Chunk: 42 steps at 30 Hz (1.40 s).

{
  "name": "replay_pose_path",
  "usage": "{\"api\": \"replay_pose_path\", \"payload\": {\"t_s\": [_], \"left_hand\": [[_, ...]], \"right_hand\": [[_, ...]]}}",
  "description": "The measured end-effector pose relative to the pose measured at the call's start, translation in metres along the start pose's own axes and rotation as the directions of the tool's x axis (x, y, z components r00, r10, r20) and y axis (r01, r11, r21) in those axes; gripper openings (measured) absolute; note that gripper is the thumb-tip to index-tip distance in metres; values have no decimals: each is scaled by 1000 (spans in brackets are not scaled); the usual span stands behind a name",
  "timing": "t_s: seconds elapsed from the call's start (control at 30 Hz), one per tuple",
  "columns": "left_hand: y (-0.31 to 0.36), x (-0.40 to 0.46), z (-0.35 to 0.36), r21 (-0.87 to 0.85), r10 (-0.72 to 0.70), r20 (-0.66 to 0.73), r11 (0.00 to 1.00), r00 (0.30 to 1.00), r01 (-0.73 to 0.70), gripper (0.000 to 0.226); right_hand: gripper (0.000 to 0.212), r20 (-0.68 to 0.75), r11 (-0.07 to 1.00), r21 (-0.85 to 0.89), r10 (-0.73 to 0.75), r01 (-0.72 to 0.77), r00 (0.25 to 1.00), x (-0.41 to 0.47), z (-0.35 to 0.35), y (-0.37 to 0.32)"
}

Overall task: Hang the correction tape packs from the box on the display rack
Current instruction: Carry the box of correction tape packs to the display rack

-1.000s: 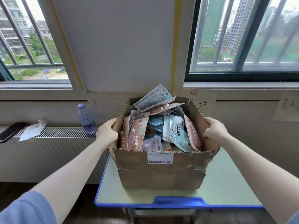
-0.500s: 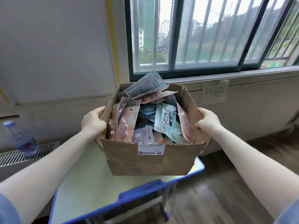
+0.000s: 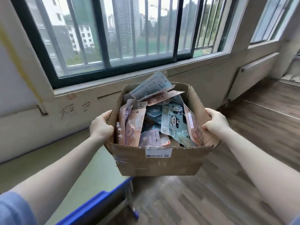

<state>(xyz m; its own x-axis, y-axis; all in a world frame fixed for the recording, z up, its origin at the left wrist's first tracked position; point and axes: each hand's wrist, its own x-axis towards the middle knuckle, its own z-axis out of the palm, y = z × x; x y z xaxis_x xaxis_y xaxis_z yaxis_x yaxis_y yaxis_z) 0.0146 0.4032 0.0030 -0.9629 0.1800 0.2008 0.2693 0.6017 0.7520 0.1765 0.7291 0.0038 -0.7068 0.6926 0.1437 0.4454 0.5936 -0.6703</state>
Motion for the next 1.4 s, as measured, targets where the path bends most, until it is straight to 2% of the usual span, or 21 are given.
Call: {"api": "replay_pose_path", "payload": {"t_s": [0.23,0.4,0.8,1.2,1.4], "left_hand": [[48,-8,130,-25,64,149,998,987,-61,61],[70,-19,208,-4,77,249,997,966,-78,67],[114,-20,355,1,148,531,984,834,-175,67],[181,84,540,-35,223,682,961,697,-274,71],[245,141,615,-53,273,712,940,648,-337,61]], "right_hand": [[62,-70,977,93,199,-192,977,-3,-46,118],[68,-130,925,145,370,-351,920,-13,-56,197],[70,-184,804,149,595,-576,782,-26,-72,321],[73,-237,650,257,760,-716,605,92,-76,401],[74,-270,606,318,795,-729,543,162,-96,427]]}}
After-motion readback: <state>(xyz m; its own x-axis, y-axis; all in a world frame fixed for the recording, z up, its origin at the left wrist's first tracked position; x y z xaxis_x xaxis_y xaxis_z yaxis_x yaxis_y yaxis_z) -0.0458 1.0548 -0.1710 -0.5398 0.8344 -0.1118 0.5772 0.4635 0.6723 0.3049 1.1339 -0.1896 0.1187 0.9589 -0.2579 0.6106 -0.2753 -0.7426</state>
